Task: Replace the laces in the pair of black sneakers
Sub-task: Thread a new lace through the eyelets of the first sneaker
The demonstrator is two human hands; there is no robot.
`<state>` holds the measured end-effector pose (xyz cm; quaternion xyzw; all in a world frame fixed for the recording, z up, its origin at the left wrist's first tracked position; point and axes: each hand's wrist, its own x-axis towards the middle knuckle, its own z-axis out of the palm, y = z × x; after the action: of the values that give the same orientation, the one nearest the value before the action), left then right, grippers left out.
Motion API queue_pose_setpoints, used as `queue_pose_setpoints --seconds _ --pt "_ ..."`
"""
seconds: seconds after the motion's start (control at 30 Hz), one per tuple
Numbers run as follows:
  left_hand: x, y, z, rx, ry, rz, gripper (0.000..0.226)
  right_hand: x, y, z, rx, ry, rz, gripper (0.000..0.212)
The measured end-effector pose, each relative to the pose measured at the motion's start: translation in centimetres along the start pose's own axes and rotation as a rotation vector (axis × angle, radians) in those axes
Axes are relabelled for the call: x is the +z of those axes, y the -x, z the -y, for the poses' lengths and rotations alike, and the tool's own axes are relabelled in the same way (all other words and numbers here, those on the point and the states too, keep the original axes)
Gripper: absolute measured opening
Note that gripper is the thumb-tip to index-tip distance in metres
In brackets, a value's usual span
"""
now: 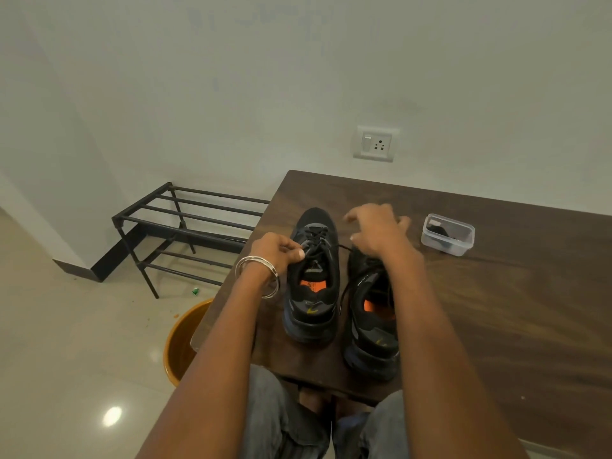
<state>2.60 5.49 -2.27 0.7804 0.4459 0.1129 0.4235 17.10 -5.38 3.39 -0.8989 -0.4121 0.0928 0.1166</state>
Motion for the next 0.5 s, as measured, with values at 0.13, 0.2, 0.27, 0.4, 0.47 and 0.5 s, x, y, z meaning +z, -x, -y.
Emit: queue_pose_setpoints --seconds 0.13,0.2,0.27,0.4,0.47,0.5 --pt "0.4 -0.3 0.1 0.012 -0.055 -0.061 0.020 2.0 -0.3 1.1 -0.080 -0.023 0.159 0.017" --pt "0.2 -0.4 0.2 0.011 -0.060 -0.073 0.017 2.3 -0.4 1.2 -0.065 -0.031 0.139 0.011" --pt "0.1 -0.6 0.3 0.013 -0.080 -0.064 0.010 2.3 -0.7 1.1 -0.033 -0.053 0.109 0.007" --pt "-0.2 -0.7 0.4 0.059 -0.232 -0.054 0.014 2.8 -1.1 0.8 0.043 -0.041 0.055 0.003" --pt "-0.2 -0.6 0.1 0.076 -0.366 -0.094 0.013 3.0 -1.4 0.1 0.116 -0.007 -0.003 0.007" --pt "-0.3 -0.6 -0.1 0.079 -0.444 -0.104 0.012 3.1 -1.6 -0.4 0.151 0.003 -0.027 0.009"
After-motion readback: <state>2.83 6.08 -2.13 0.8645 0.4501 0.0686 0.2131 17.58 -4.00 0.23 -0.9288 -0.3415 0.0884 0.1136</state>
